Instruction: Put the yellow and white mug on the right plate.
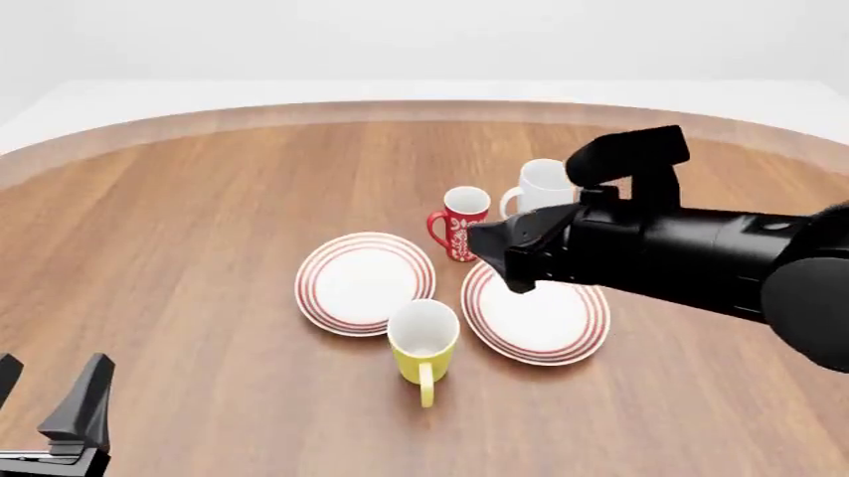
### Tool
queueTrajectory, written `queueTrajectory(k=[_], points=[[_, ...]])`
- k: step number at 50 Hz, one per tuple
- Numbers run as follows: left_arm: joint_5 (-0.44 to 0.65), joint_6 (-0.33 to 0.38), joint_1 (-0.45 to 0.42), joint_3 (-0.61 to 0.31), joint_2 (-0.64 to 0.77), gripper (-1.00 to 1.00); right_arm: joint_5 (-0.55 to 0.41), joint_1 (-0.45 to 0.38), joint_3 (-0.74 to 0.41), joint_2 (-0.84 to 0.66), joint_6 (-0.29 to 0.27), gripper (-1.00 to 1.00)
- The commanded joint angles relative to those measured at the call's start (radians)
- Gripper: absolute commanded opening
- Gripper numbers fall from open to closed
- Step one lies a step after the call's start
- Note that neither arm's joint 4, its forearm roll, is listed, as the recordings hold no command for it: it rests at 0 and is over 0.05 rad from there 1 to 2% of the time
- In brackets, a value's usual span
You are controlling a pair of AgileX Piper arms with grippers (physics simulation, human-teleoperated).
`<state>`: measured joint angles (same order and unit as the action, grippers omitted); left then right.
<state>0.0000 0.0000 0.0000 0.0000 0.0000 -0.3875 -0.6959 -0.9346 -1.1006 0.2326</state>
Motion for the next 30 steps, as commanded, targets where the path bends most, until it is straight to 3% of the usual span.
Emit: queueTrajectory(k=[1, 11, 30], points=[[0.0, 0.0, 0.0, 0.0, 0.0, 1.0, 0.004, -0.041, -0.028, -0.09, 0.082, 1.0], [0.0, 0.0, 0.0, 0.0, 0.0, 1.0, 0.057, -0.036, 0.041, -0.112, 0.145, 1.0], [0.0, 0.0, 0.0, 0.0, 0.0, 1.0, 0.143, -0.036, 0.084, -0.18, 0.17, 1.0]])
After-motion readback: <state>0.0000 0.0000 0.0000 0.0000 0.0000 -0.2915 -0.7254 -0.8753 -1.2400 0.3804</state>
